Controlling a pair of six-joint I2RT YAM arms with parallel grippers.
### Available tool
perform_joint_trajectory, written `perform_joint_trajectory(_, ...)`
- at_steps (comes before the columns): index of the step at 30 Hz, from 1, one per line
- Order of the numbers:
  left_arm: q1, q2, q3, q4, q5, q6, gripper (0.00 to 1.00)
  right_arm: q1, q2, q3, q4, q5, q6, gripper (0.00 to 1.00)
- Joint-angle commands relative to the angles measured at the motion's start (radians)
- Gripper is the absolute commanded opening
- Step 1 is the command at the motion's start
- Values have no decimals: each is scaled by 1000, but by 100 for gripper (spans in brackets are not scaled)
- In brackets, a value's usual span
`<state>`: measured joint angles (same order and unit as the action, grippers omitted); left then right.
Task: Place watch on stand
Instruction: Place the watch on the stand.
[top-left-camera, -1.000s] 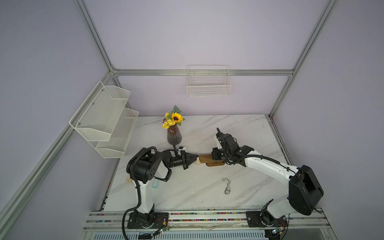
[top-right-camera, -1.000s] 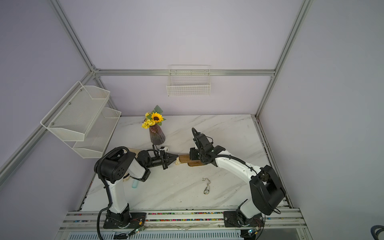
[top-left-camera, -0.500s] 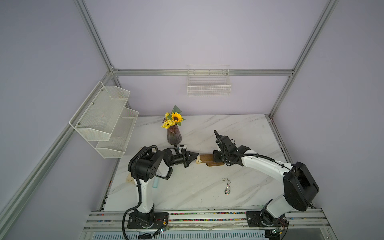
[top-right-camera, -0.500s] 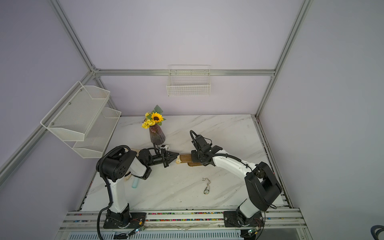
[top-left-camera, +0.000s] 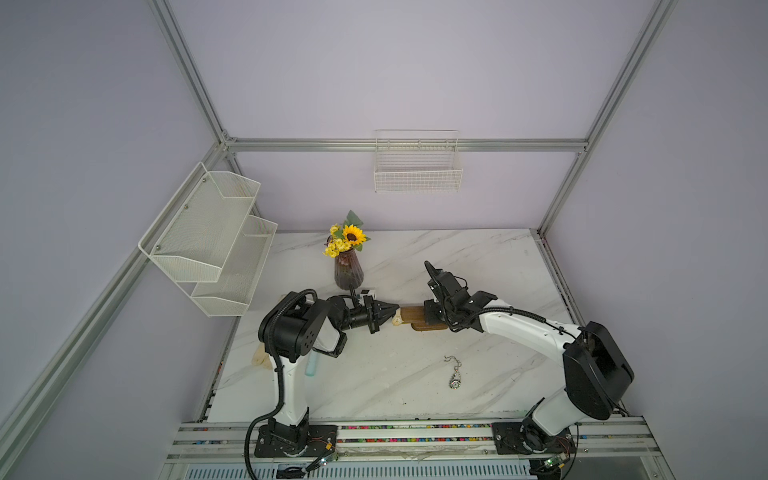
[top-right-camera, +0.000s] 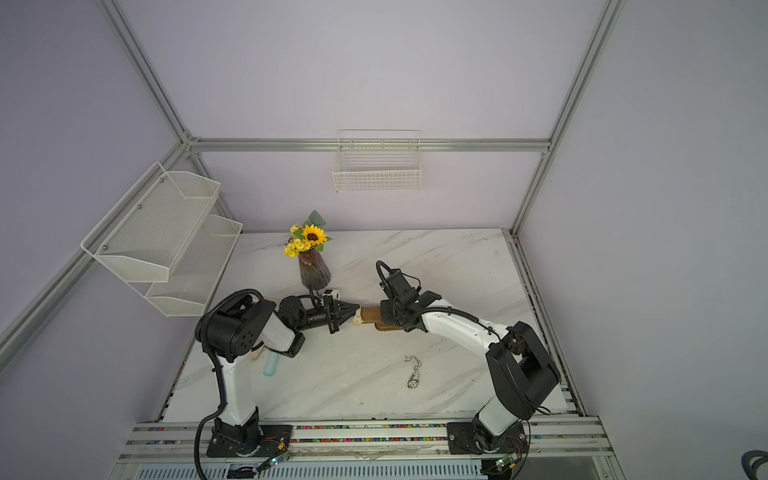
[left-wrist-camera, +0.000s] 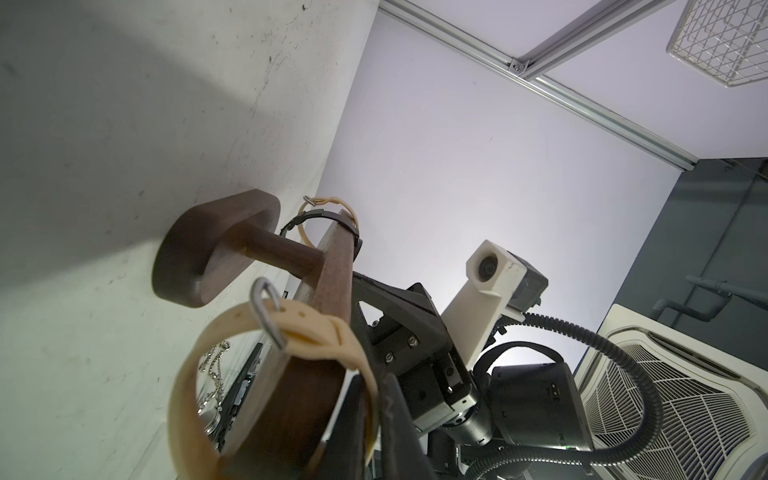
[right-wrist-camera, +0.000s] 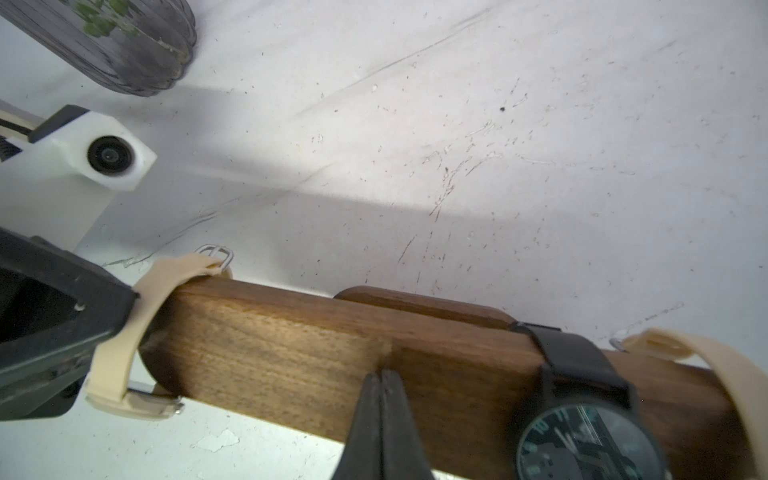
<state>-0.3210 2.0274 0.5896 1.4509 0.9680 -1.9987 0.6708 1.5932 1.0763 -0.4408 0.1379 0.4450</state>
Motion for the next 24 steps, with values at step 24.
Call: perform_joint_trajectory(24,-55,77,29,51,-78,-24,8,9,44,-47,-88,12,17,0)
